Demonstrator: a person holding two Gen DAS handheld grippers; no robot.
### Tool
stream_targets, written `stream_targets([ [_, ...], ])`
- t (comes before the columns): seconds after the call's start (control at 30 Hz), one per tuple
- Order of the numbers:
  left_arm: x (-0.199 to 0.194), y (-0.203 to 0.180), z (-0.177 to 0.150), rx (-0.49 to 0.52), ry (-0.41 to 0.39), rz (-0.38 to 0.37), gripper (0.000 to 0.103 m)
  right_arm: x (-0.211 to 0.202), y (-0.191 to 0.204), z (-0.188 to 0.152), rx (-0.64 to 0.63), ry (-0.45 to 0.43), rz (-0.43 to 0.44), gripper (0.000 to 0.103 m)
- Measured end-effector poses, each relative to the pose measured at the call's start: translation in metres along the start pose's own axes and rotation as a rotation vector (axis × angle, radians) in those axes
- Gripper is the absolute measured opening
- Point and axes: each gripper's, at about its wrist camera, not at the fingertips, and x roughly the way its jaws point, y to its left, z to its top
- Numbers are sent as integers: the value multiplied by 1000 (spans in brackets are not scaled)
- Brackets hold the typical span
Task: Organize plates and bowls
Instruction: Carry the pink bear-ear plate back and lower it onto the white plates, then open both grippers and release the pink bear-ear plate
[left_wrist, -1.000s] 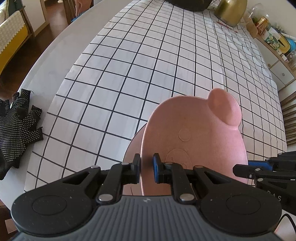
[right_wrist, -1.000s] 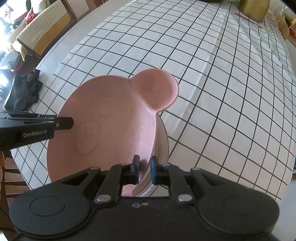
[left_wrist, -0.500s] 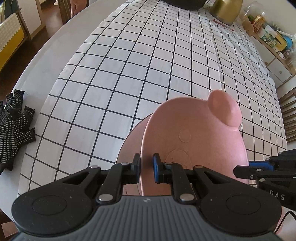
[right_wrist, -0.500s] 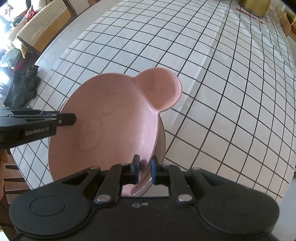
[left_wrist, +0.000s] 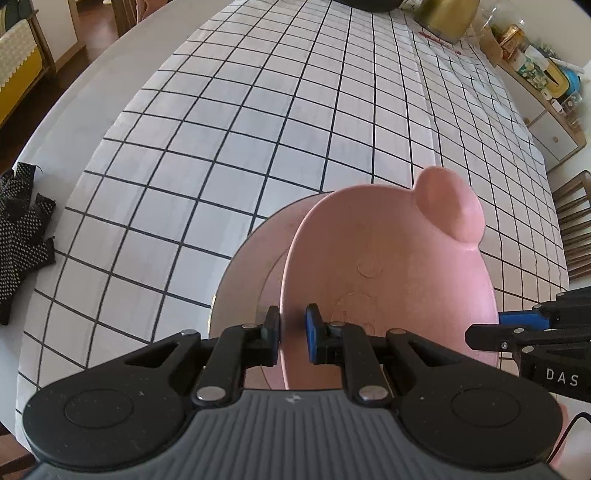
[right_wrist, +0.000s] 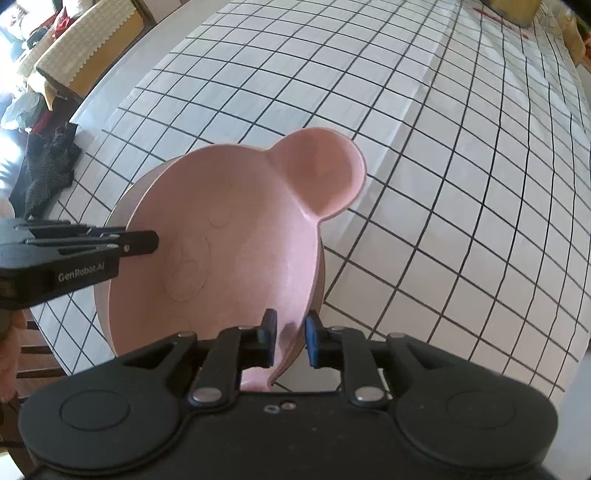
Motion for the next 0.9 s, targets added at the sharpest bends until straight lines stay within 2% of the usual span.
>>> stream_targets([
  [0.2,0,2,1,-7,4,-5,14,-2,-1,-1,13,-10,2,22],
  [0.4,-7,0,-1,3,-19,7,14,-16,-1,2,24,-59,13,25],
  [0.6,-19,3,-4,2,-53,15,14,-37,0,3,26,-117,38,29],
  [0.9,-44,4,-13,13,-113,-18,16,-62,4,-8,26,-171,57,38],
])
